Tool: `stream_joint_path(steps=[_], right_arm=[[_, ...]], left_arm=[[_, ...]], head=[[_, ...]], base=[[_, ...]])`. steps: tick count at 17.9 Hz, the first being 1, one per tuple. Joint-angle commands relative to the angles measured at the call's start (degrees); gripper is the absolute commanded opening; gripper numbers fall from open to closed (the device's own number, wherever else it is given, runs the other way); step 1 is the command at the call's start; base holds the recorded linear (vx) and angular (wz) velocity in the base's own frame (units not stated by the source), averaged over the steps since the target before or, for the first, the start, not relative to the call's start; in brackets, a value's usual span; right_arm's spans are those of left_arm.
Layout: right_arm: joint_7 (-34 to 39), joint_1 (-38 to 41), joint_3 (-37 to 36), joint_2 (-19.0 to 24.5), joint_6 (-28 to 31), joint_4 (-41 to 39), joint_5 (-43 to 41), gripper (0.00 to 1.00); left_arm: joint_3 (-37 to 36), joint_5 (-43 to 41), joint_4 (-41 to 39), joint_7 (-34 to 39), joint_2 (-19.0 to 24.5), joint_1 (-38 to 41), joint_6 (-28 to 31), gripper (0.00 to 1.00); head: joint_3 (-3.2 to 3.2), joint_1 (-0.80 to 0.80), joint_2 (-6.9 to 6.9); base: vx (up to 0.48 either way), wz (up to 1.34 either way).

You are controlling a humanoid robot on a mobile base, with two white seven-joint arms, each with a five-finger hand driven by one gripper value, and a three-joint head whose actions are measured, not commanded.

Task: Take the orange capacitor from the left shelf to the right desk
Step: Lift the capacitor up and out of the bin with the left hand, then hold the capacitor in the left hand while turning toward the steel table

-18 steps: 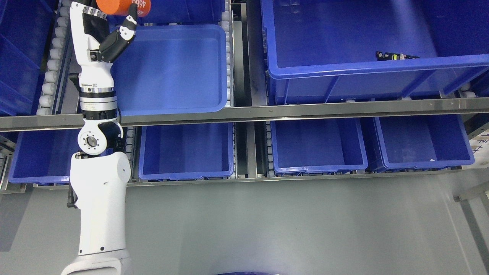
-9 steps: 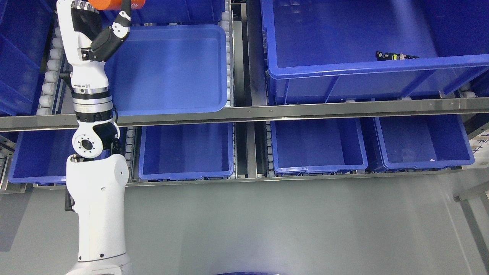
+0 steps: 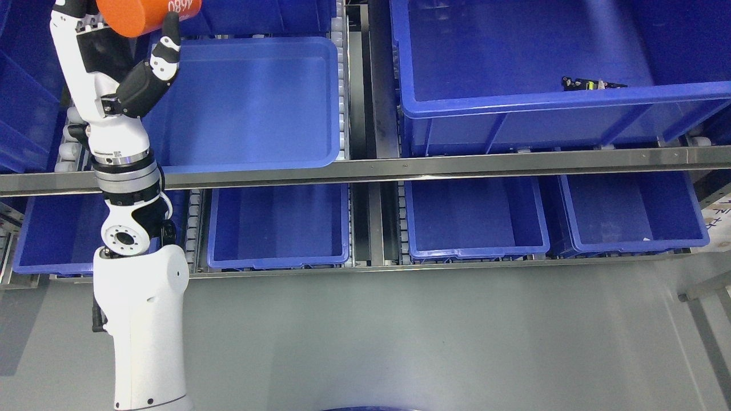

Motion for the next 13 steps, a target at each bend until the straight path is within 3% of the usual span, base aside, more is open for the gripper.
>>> stream_joint_path(steps=[1,3,9,13], right_arm=[[0.0,1.1,-0.7,-1.0,0.0,-1.0,0.3,1.0],[0.0,1.1,-0.7,-1.0,0.1,-1.0,0.3,1.0],[0.0,1.1,-0.7,-1.0,0.0,-1.0,0.3,1.0],[0.0,1.1,-0.7,-1.0,0.0,-1.0,0.3,1.0]], left_arm=[[0.1,0.0,-3.4,0.0,0.9,4.8,-0.6,0.0],[-0.3,0.0,-3.5,0.1,0.9,8.7,0.4,0.0],[-1.0,2.2,-7.6,0.0,0.9,17.9,21.6,0.0],[-3.7,2.2,-7.7,-0.1,0.9,20.3,24.2,0.0]], head=[[0.0,0.0,0.0],[0.0,0.0,0.0],[-0.05,0.0,0.0],[-0.11,0.0,0.0]], base=[[0.0,0.0],[0.0,0.0],[0.006,0.0],[0.005,-0.25]])
